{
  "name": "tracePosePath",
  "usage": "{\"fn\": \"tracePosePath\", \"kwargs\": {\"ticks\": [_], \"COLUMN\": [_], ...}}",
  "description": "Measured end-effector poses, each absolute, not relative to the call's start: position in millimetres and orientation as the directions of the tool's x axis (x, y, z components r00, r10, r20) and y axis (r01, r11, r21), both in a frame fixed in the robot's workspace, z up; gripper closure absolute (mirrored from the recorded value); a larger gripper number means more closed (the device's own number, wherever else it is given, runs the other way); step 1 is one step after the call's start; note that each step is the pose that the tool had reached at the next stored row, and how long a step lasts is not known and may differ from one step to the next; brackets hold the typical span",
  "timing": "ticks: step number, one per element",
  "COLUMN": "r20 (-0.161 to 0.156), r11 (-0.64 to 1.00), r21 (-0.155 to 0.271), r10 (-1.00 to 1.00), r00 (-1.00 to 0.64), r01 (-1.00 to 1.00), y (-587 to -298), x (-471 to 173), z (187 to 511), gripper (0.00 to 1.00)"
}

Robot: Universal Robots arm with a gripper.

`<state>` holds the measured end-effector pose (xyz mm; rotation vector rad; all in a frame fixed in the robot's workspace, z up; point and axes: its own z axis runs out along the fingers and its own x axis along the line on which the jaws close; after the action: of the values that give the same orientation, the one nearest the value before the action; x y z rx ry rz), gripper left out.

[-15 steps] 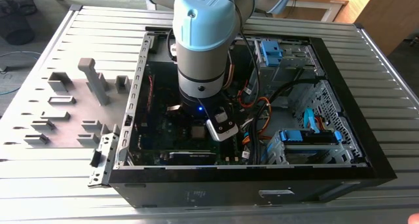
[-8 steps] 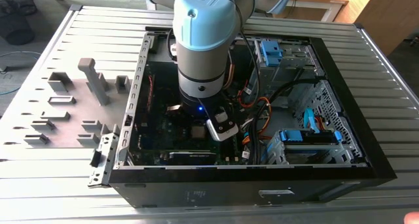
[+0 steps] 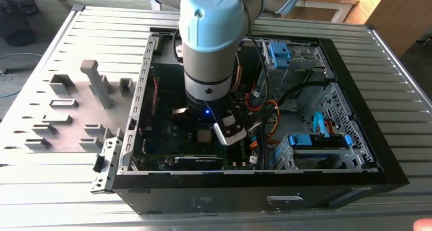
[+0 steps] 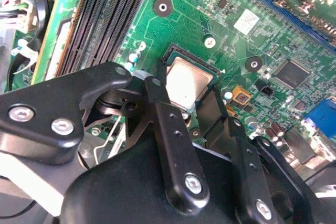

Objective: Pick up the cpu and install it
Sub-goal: 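Pick up the cpu and move it towards the insertion slot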

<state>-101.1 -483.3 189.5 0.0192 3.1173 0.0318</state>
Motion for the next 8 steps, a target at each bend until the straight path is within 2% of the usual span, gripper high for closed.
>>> {"fn": "tracePosePath", "kwargs": {"ticks": [8], "r20": [-0.024], "r11": [1.0], "r21": [0.02], "r10": [0.013], "r00": [-1.0], "r01": [0.012], "y": [-483.4], "x": [-101.1], "z": [193.2], "gripper": [0.53]}}
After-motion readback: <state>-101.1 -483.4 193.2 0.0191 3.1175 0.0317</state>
